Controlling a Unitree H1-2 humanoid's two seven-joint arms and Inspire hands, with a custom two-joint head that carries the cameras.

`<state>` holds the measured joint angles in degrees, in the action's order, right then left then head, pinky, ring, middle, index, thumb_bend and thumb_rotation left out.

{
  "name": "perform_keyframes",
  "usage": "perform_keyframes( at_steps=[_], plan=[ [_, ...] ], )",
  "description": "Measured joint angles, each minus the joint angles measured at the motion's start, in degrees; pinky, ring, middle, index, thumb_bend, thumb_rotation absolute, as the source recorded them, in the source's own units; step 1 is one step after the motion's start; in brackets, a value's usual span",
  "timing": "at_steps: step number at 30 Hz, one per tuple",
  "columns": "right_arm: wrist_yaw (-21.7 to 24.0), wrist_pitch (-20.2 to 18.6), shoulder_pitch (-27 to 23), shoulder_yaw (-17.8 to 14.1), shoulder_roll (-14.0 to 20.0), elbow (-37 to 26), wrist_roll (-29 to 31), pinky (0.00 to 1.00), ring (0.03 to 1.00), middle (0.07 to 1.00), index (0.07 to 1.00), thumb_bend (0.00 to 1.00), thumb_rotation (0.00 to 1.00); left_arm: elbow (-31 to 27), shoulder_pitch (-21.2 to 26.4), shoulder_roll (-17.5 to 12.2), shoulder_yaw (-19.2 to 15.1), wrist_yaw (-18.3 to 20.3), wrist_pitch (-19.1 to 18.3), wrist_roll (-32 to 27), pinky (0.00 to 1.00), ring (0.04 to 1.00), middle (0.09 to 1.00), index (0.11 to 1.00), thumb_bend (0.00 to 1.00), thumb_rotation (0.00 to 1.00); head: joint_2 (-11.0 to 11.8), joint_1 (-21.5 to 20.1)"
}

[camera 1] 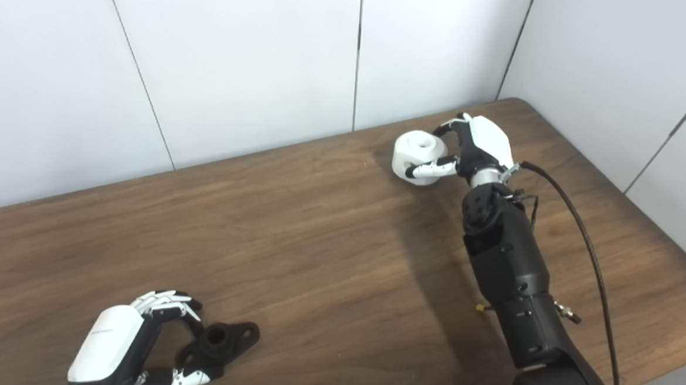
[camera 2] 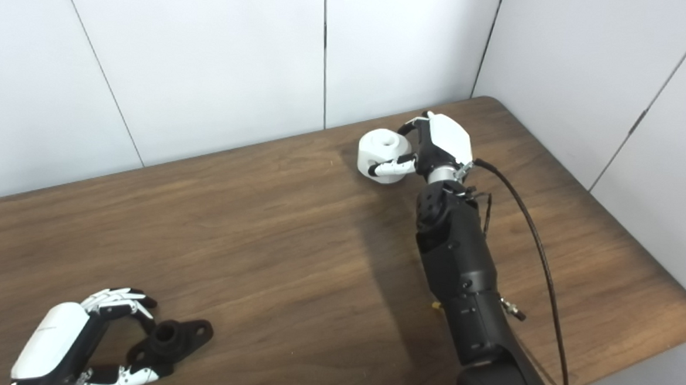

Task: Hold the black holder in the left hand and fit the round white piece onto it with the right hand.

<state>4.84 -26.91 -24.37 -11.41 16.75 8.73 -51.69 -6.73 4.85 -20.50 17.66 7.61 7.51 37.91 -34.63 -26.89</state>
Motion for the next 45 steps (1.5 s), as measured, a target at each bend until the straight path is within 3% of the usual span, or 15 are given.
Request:
perform_keyframes(
  at_steps=[4, 11, 12, 13, 15, 23, 31, 38, 42, 45],
  plan=[
    [-1.03, 0.00, 0.04, 0.19, 0.00, 0.07, 0.71, 1.00, 0.989, 0.905, 0.636, 0.91, 0.28, -0.03, 0.00, 0.00, -0.03, 0.06, -0.02, 0.00, 0.86, 0.801, 0.728, 0.483, 0.52, 0.04, -0.18, 0.09],
    [-7.13, 0.01, 0.22, 1.07, 0.07, 0.40, 3.85, 1.00, 0.964, 0.912, 0.569, 0.87, 0.22, -0.07, -0.09, 0.05, -0.03, 0.09, -0.06, 0.00, 0.86, 0.806, 0.732, 0.483, 0.52, 0.04, -0.26, 0.00],
    [-7.71, 0.03, 0.26, 1.17, 0.08, 0.45, 4.48, 1.00, 0.964, 0.908, 0.530, 0.70, 0.18, -0.09, -0.10, 0.08, -0.03, 0.10, -0.10, 0.00, 0.86, 0.806, 0.732, 0.483, 0.52, 0.04, -0.26, 0.09],
    [-8.45, 0.09, 0.29, 1.30, 0.13, 0.60, 5.39, 1.00, 0.963, 0.905, 0.508, 0.62, 0.16, -0.11, -0.11, 0.10, -0.03, 0.11, -0.13, 0.00, 0.86, 0.805, 0.732, 0.483, 0.52, 0.04, -0.26, 0.17],
    [-9.84, 0.24, 0.30, 1.54, 0.32, 0.87, 6.81, 1.00, 0.961, 0.902, 0.490, 0.54, 0.15, -0.11, -0.12, 0.13, -0.03, 0.12, -0.14, 0.00, 0.87, 0.805, 0.731, 0.483, 0.52, 0.04, -0.26, 0.26],
    [-14.23, 0.49, 0.86, 2.96, 0.79, 1.32, 10.75, 1.00, 0.940, 0.870, 0.485, 0.52, 0.14, -0.11, -0.15, 0.15, -0.04, 0.13, -0.15, 0.00, 0.86, 0.806, 0.733, 0.483, 0.52, 0.05, -0.26, 0.17],
    [-15.46, 0.49, 1.51, 4.52, 2.54, 1.30, 12.82, 1.00, 0.937, 0.875, 0.486, 0.52, 0.14, -0.16, -0.17, 0.23, -0.03, 0.19, -0.28, 0.01, 0.86, 0.802, 0.730, 0.483, 0.52, 0.05, -0.26, 1.23],
    [-11.92, 0.18, 3.82, 5.89, 2.89, -5.13, 15.12, 1.00, 0.946, 0.870, 0.485, 0.52, 0.14, -0.26, -0.22, 0.29, 0.11, 0.20, -0.36, 0.08, 0.86, 0.801, 0.729, 0.483, 0.52, 0.05, -0.70, 3.69],
    [-8.11, 0.10, 4.40, 8.00, 4.58, -11.69, 15.25, 0.90, 0.918, 0.851, 0.485, 0.52, 0.14, -1.04, -0.55, 0.70, 0.28, 0.35, -1.64, 0.35, 0.86, 0.805, 0.731, 0.483, 0.52, 0.05, -1.32, 6.41],
    [-3.93, 0.02, 4.82, 9.87, 6.53, -17.27, 14.90, 0.88, 0.917, 0.850, 0.485, 0.52, 0.15, -1.17, -0.65, 0.99, 0.49, 0.28, -2.07, 0.58, 0.87, 0.806, 0.731, 0.483, 0.52, 0.05, -1.67, 8.16]
  ],
)
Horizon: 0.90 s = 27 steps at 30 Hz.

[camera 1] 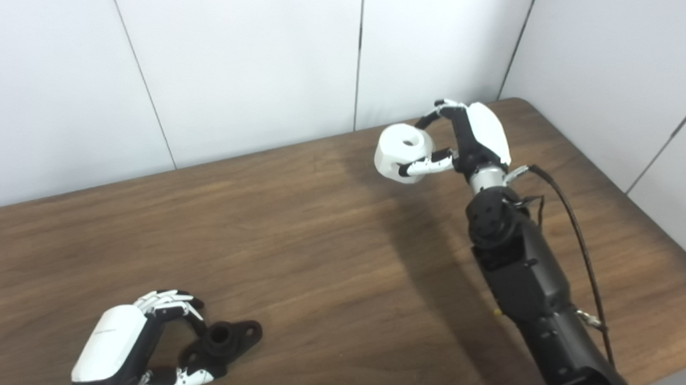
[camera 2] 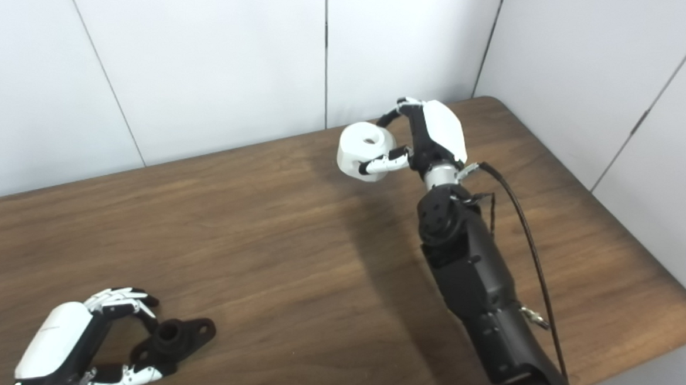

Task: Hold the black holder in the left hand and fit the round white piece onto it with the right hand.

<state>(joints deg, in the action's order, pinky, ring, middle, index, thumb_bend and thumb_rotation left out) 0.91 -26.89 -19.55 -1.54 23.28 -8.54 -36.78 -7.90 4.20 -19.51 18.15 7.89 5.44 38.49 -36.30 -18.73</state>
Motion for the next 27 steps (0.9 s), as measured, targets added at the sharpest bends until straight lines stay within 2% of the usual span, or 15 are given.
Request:
perform_keyframes(
  at_steps=[3, 4, 10, 15, 20, 22, 24, 27],
  plan=[
    [5.04, -0.05, 0.63, 0.54, 0.12, -5.15, -1.47, 0.89, 0.912, 0.845, 0.485, 0.53, 0.15, 0.01, -0.08, 0.02, 0.14, -0.26, -0.02, 0.06, 0.87, 0.805, 0.730, 0.483, 0.52, 0.05, -0.18, 0.80],
    [7.26, -0.08, 0.82, 0.74, 0.06, -6.57, -2.59, 0.89, 0.902, 0.839, 0.484, 0.53, 0.15, 0.01, -0.09, 0.06, 0.24, -0.33, -0.03, 0.13, 0.87, 0.805, 0.730, 0.483, 0.52, 0.05, -0.70, 2.80],
    [16.64, -0.17, 1.04, 1.47, -0.18, -13.14, -4.45, 0.81, 0.881, 0.830, 0.483, 0.53, 0.14, -0.29, -0.36, 1.02, 0.57, -0.55, -0.70, 1.67, 0.88, 0.809, 0.735, 0.483, 0.52, 0.05, -2.28, 6.25],
    [22.08, -0.21, 1.04, 2.88, -1.19, -17.89, -4.18, 0.81, 0.879, 0.825, 0.482, 0.53, 0.14, -0.58, -0.52, 1.81, 0.98, -0.58, -1.84, 2.26, 0.90, 0.825, 0.745, 0.483, 0.52, 0.05, -3.52, 7.12],
    [27.07, -0.25, 1.02, 5.37, -3.25, -21.97, -5.70, 0.81, 0.858, 0.819, 0.482, 0.53, 0.14, -0.92, -0.53, 2.07, 1.63, -0.61, -2.56, 3.19, 0.89, 0.821, 0.745, 0.483, 0.52, 0.05, -4.92, 10.38],
    [28.76, -0.24, 1.03, 6.77, -3.69, -23.26, -5.97, 0.81, 0.857, 0.820, 0.481, 0.53, 0.14, -1.14, -0.55, 2.42, 1.94, -0.63, -2.96, 3.87, 0.89, 0.822, 0.746, 0.483, 0.52, 0.05, -5.71, 12.91],
    [30.10, -0.23, 1.03, 7.20, -4.22, -24.37, -6.01, 0.85, 0.866, 0.824, 0.481, 0.53, 0.14, -1.97, -0.74, 3.01, 2.53, -0.61, -3.99, 4.65, 0.89, 0.825, 0.750, 0.483, 0.52, 0.05, -5.71, 12.93],
    [32.38, -0.24, 1.13, 6.99, -4.50, -26.95, -6.17, 0.91, 0.877, 0.834, 0.482, 0.53, 0.14, -2.73, -1.04, 3.91, 3.24, -0.61, -5.49, 6.03, 0.90, 0.829, 0.754, 0.483, 0.52, 0.05, -6.42, 15.04]
  ],
)
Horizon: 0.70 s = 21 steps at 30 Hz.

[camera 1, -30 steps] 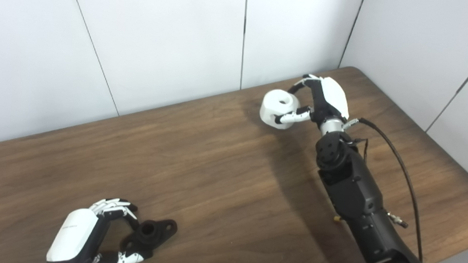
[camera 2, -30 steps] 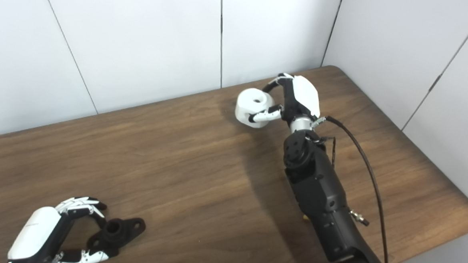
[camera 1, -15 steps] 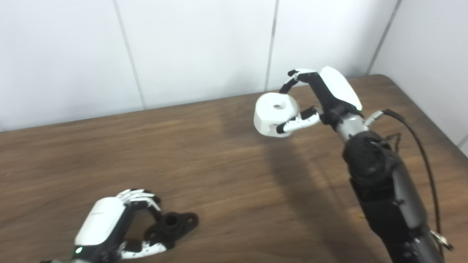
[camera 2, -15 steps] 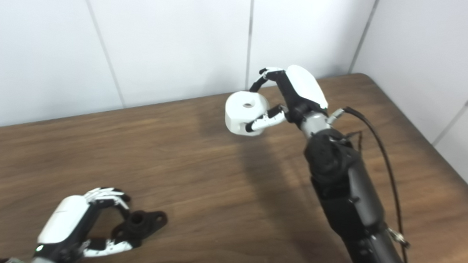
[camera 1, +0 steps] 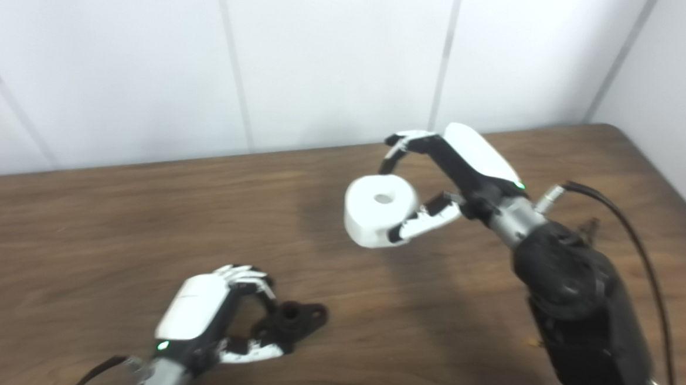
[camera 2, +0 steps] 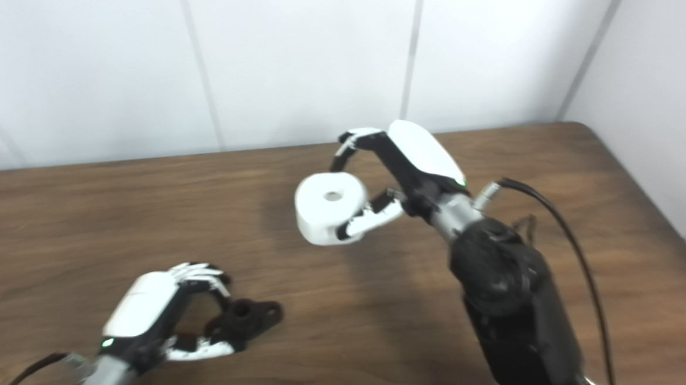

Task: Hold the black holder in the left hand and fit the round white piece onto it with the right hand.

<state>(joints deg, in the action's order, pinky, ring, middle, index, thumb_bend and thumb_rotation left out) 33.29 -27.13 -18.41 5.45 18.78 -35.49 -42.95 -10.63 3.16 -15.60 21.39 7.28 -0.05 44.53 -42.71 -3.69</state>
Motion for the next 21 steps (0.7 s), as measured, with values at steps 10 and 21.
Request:
perform_keyframes(
  at_steps=[10, 21],
  plan=[
    [5.76, 0.00, 2.12, -0.17, -3.50, -3.87, 0.87, 1.00, 0.913, 0.844, 0.482, 0.53, 0.14, -0.02, -0.09, 2.97, 1.51, -0.31, -2.24, 1.66, 0.91, 0.837, 0.757, 0.483, 0.52, 0.05, -1.58, 5.01],
    [6.56, 0.01, 2.11, 2.95, -4.05, -4.64, 2.20, 1.00, 0.919, 0.853, 0.482, 0.53, 0.14, 0.04, -0.14, 4.71, 2.34, -0.39, -3.67, 2.80, 0.91, 0.844, 0.762, 0.483, 0.52, 0.06, -2.02, 7.21]
  ],
)
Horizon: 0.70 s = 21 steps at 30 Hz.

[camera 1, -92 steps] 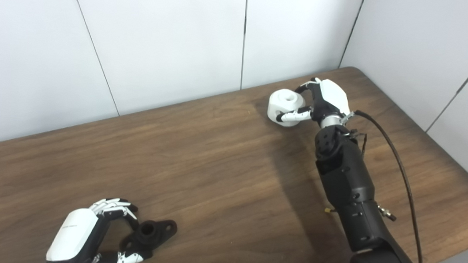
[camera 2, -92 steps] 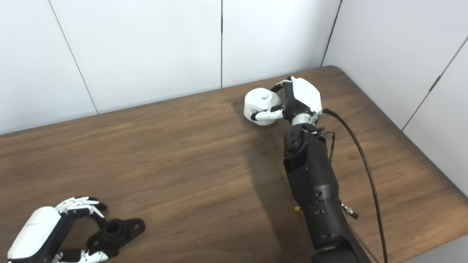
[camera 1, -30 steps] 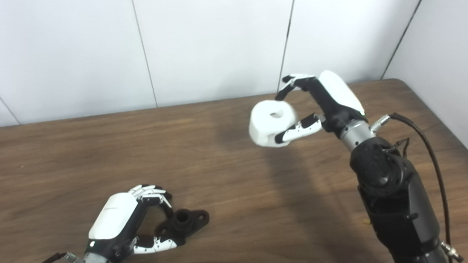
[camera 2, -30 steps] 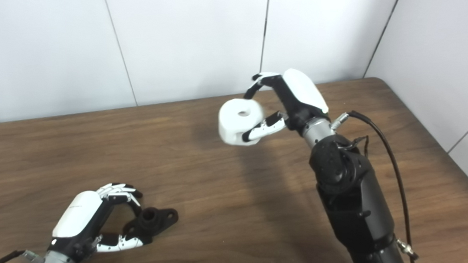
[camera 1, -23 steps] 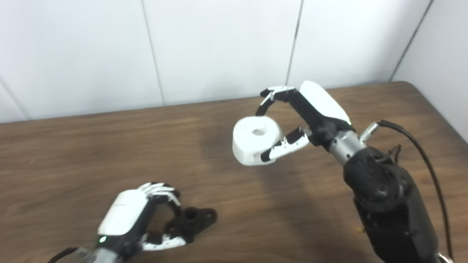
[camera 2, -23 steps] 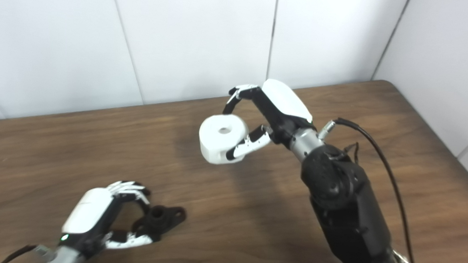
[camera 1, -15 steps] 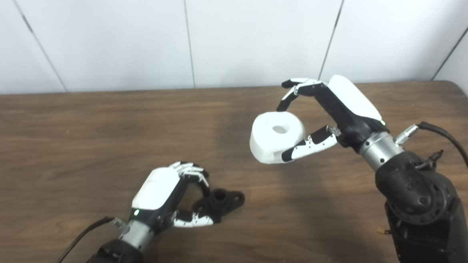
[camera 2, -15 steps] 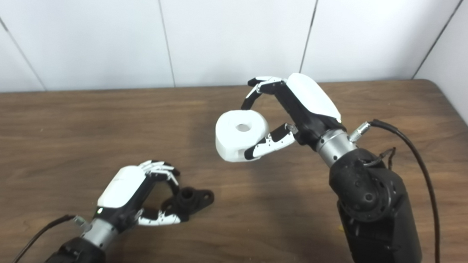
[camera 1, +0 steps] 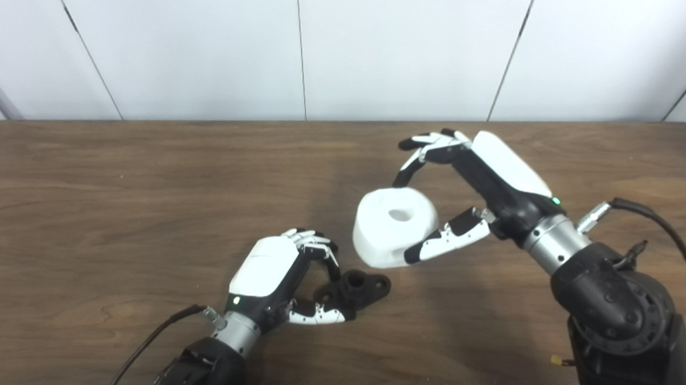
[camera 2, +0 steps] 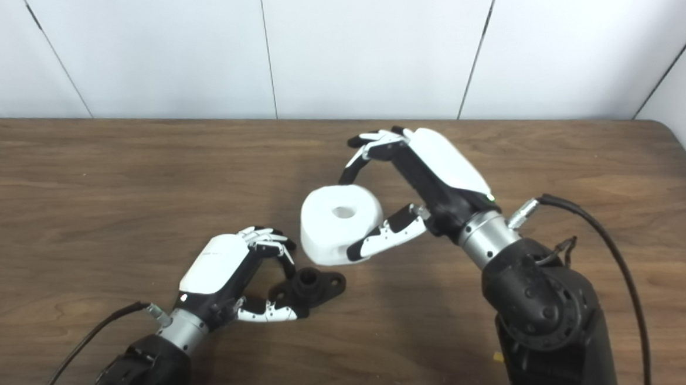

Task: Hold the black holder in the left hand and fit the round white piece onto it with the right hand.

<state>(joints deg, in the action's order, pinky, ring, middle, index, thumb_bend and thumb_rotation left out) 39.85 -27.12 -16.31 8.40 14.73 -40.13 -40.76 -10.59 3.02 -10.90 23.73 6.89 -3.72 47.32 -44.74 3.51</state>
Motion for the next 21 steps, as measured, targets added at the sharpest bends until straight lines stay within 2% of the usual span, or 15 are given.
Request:
perform_keyframes(
  at_steps=[15, 21],
  plan=[
    [-2.77, 1.59, 2.22, 4.73, -0.66, 2.96, -0.02, 1.00, 0.928, 0.837, 0.481, 0.53, 0.14, 0.00, -0.04, 0.34, 0.03, 0.01, -0.16, -0.01, 0.90, 0.838, 0.758, 0.483, 0.52, 0.05, -0.79, -0.97],
    [-4.60, 2.47, 2.55, 5.42, -1.52, 3.46, -0.09, 1.00, 0.927, 0.835, 0.481, 0.53, 0.14, 0.02, -0.01, 0.36, 0.02, 0.01, -0.12, -0.03, 0.89, 0.830, 0.755, 0.483, 0.52, 0.06, -0.79, -0.70]
  ],
)
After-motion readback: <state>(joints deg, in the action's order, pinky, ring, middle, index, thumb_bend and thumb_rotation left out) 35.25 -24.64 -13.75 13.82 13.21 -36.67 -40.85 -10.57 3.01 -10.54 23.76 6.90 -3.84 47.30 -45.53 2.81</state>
